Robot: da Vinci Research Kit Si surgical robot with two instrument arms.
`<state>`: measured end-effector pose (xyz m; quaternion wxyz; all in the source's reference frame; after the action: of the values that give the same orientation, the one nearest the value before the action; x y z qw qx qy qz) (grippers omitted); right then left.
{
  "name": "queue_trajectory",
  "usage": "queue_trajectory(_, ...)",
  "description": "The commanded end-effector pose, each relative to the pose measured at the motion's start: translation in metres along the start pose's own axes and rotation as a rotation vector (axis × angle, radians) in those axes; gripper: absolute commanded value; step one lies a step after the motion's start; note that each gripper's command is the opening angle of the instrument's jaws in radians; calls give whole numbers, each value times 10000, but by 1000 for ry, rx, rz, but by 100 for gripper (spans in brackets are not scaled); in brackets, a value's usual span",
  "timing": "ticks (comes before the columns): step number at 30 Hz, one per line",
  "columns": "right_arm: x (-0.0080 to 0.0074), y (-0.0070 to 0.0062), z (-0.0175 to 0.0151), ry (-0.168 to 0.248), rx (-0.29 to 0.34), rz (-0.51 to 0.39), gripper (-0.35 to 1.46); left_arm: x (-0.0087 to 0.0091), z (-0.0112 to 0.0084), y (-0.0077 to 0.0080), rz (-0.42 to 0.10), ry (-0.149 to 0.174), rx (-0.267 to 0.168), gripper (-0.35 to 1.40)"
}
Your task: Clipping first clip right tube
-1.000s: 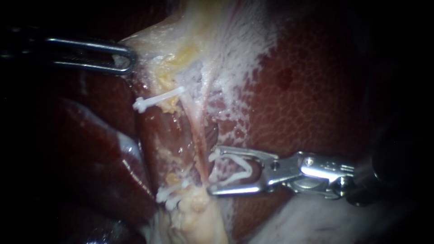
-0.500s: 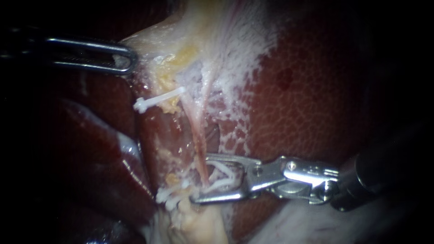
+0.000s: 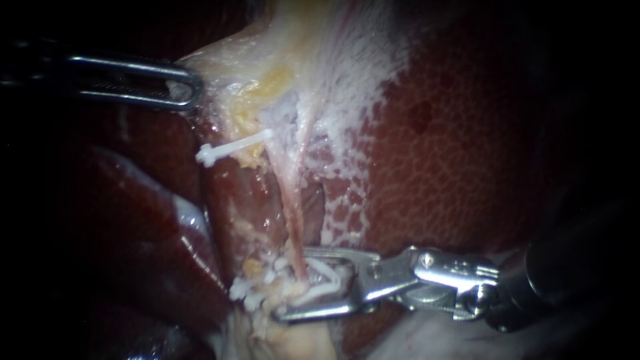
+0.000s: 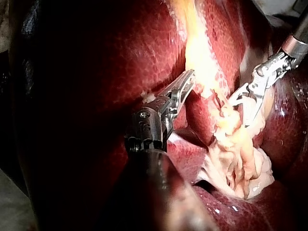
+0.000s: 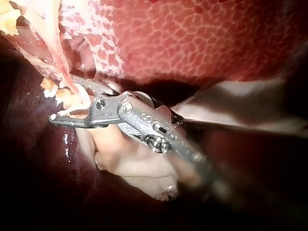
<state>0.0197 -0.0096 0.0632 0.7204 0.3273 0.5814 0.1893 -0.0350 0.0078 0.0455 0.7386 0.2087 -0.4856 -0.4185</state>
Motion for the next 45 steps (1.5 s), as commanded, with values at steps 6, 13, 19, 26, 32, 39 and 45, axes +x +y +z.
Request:
queue_trajectory(6, 13, 2, -2, 5, 3, 7, 51, 0, 0, 0, 0, 0, 0, -35)
queue_trajectory(13, 25, 6, -9, 7, 6, 62, 28, 0, 0, 0, 0, 0, 0, -35)
queue_trajectory(19, 15, 15, -20, 5, 11, 104, -26, 0, 1, 0, 0, 0, 0, -35)
queue_trajectory(26, 0, 18, -22, -4, 29, 94, -35, 0, 1, 0, 0, 0, 0, -35)
queue_trajectory(32, 0, 18, -21, -20, 69, 86, -35, 0, 1, 0, 0, 0, 0, -35)
queue_trajectory(39, 0, 18, -21, -23, 77, 83, -35, 0, 1, -1, 0, 0, 0, -35)
queue_trajectory(45, 0, 18, -21, -21, 71, 83, -35, 0, 1, -1, 0, 0, 0, -35)
